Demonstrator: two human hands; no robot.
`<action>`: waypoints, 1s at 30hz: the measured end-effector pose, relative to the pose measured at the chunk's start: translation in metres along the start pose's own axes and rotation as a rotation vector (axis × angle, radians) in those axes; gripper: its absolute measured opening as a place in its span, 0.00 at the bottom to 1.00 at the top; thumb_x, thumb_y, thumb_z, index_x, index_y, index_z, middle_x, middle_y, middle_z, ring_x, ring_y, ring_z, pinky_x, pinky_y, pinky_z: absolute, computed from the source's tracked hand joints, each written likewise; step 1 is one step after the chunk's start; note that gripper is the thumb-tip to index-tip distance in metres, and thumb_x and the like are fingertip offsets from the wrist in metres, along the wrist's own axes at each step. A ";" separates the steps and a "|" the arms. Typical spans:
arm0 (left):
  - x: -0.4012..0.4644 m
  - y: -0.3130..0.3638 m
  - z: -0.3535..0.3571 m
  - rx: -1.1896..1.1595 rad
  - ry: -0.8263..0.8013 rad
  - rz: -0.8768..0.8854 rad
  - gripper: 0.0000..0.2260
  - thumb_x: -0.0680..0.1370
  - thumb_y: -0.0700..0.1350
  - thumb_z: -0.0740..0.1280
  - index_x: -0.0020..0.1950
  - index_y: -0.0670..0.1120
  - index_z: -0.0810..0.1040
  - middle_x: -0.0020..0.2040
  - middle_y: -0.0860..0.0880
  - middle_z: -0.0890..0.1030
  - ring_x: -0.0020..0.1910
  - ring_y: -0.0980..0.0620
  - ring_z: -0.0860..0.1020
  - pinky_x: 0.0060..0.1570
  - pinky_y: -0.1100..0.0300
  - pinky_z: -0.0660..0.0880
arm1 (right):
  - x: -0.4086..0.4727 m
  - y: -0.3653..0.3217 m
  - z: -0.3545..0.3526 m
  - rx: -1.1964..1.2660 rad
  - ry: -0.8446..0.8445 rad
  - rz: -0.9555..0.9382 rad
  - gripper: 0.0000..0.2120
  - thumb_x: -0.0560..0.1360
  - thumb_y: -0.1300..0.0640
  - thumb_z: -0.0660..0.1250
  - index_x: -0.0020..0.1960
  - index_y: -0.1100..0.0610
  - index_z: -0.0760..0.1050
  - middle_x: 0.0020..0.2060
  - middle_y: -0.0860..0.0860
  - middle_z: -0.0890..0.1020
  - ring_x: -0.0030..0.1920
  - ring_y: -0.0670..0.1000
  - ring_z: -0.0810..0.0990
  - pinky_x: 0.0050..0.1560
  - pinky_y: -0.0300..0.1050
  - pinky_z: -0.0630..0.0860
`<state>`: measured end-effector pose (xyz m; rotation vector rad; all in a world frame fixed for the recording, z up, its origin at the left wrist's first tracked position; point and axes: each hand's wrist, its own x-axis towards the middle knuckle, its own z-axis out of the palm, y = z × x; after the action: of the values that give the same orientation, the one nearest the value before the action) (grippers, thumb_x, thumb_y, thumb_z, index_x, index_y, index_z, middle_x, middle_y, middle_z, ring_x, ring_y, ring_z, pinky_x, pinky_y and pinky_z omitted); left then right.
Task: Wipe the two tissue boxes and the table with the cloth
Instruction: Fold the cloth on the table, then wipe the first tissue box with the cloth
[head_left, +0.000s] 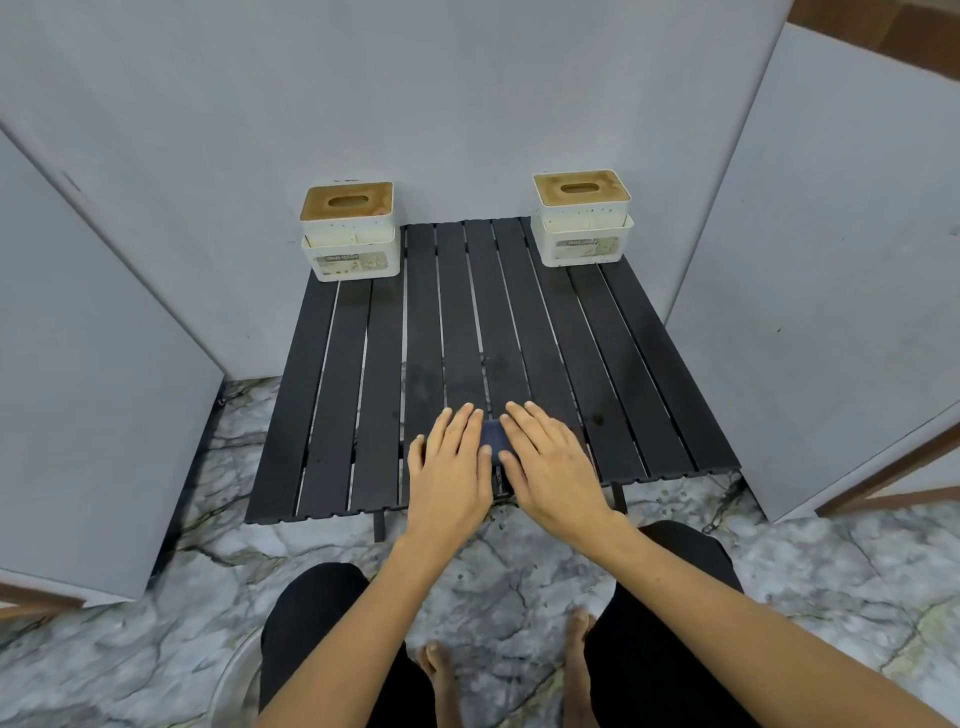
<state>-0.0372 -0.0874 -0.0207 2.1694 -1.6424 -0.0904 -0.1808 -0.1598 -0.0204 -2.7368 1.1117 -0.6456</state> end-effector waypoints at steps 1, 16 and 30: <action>-0.001 -0.001 0.003 0.024 -0.046 -0.023 0.29 0.82 0.56 0.42 0.80 0.49 0.63 0.81 0.53 0.62 0.81 0.52 0.56 0.76 0.43 0.56 | -0.001 0.000 0.002 0.021 -0.040 0.038 0.24 0.82 0.48 0.53 0.73 0.60 0.68 0.73 0.54 0.70 0.75 0.54 0.65 0.71 0.54 0.67; -0.001 -0.007 -0.005 -0.048 -0.126 0.012 0.34 0.80 0.64 0.39 0.82 0.51 0.55 0.83 0.55 0.53 0.81 0.55 0.47 0.79 0.42 0.46 | 0.001 0.010 -0.006 0.133 -0.199 0.081 0.34 0.79 0.39 0.45 0.79 0.57 0.55 0.78 0.51 0.59 0.79 0.49 0.51 0.77 0.51 0.55; 0.139 0.026 -0.017 -0.176 0.006 0.147 0.31 0.80 0.65 0.50 0.78 0.49 0.65 0.79 0.52 0.64 0.78 0.50 0.60 0.76 0.45 0.59 | 0.079 0.099 -0.070 0.175 -0.040 0.246 0.36 0.77 0.36 0.60 0.78 0.54 0.58 0.77 0.50 0.60 0.77 0.48 0.56 0.76 0.44 0.53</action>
<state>-0.0140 -0.2182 0.0318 1.9119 -1.7166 -0.1785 -0.2231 -0.2825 0.0439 -2.4062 1.2891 -0.6172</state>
